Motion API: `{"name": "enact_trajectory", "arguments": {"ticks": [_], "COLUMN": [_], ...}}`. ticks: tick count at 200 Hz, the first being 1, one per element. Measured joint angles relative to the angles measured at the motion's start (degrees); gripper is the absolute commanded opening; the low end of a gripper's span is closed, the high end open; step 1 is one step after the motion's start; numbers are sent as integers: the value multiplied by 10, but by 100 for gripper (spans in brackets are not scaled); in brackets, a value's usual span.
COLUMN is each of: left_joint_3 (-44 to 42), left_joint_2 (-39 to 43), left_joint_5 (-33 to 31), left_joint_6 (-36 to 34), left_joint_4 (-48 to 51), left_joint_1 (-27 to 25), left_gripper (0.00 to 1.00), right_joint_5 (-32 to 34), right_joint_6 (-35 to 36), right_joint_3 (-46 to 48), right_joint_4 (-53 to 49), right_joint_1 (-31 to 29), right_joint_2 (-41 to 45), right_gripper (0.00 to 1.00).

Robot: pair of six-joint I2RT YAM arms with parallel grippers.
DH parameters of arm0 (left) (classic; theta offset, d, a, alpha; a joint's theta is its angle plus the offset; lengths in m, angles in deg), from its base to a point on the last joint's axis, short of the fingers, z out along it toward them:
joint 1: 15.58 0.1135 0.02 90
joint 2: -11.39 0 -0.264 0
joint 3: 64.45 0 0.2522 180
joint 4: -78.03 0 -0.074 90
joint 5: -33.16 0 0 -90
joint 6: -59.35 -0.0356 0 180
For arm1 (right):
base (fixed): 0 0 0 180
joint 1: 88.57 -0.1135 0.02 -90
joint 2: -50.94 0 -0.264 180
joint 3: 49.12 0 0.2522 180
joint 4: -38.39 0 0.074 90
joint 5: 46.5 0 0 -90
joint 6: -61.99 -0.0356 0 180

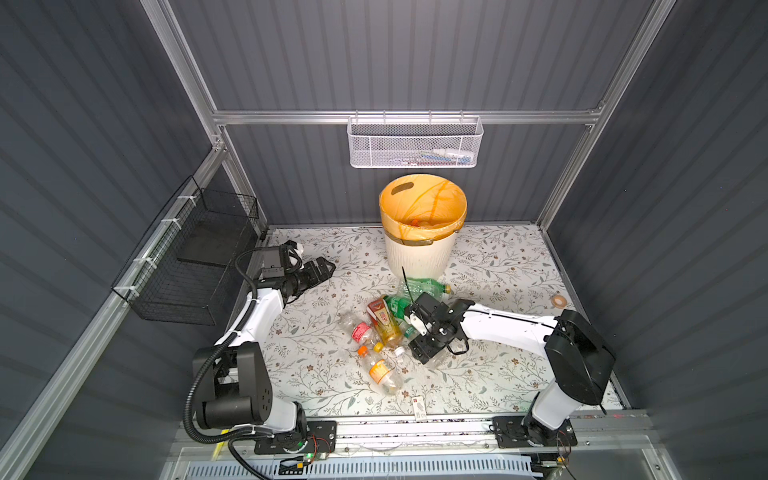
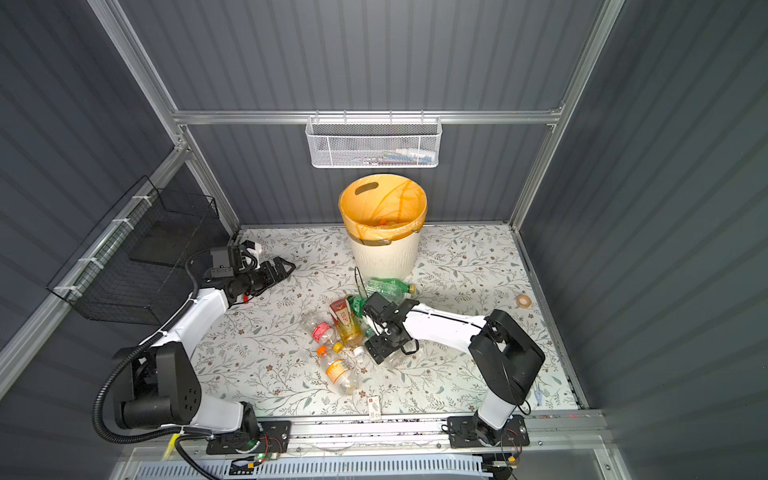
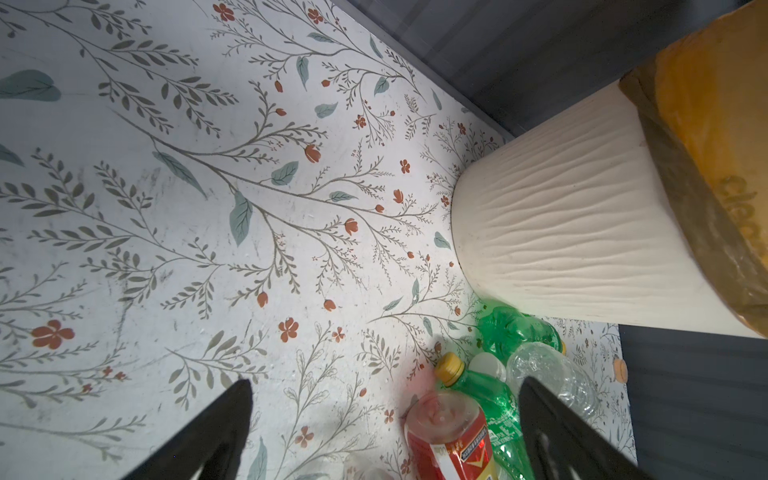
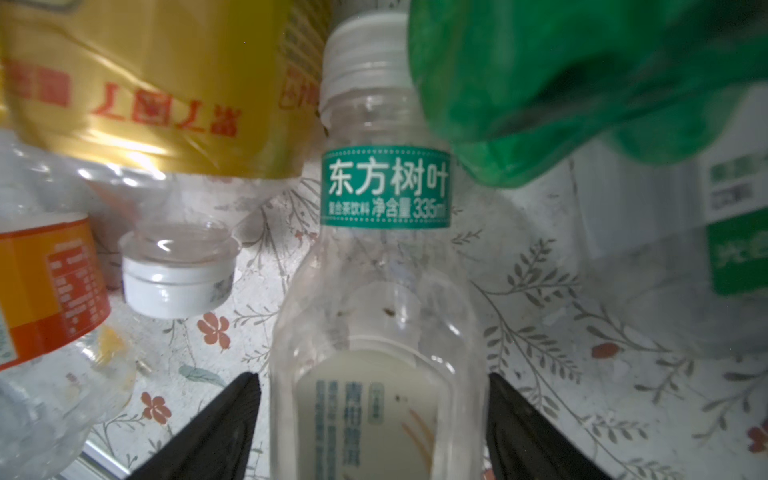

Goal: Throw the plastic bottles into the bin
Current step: 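Grasp the green-labelled tea bottle with the right gripper while the left draws back, then lift the green-labelled tea bottle with the right gripper over the bin and release it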

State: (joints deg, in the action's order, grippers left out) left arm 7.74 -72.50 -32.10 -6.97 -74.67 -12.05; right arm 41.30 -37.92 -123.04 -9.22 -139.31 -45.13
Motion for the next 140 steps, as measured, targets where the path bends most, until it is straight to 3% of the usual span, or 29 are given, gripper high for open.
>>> {"name": "enact_trajectory", "arguments": {"ticks": [68, 106, 140], "left_joint_3": [0, 0, -1], "left_joint_2": [-2, -2, -2], "left_joint_5": [2, 2, 2], "left_joint_6": [1, 1, 5], "left_joint_4": [-4, -4, -5], "left_joint_1": [3, 3, 3], "left_gripper": [100, 100, 100], "right_joint_5": [37, 49, 61], "right_joint_6": [-7, -16, -37], "right_joint_3": [13, 29, 47], "right_joint_4": [14, 6, -16], "right_joint_1": [-12, -12, -12], "right_joint_2": [5, 32, 110], "right_gripper": [58, 56, 56]}}
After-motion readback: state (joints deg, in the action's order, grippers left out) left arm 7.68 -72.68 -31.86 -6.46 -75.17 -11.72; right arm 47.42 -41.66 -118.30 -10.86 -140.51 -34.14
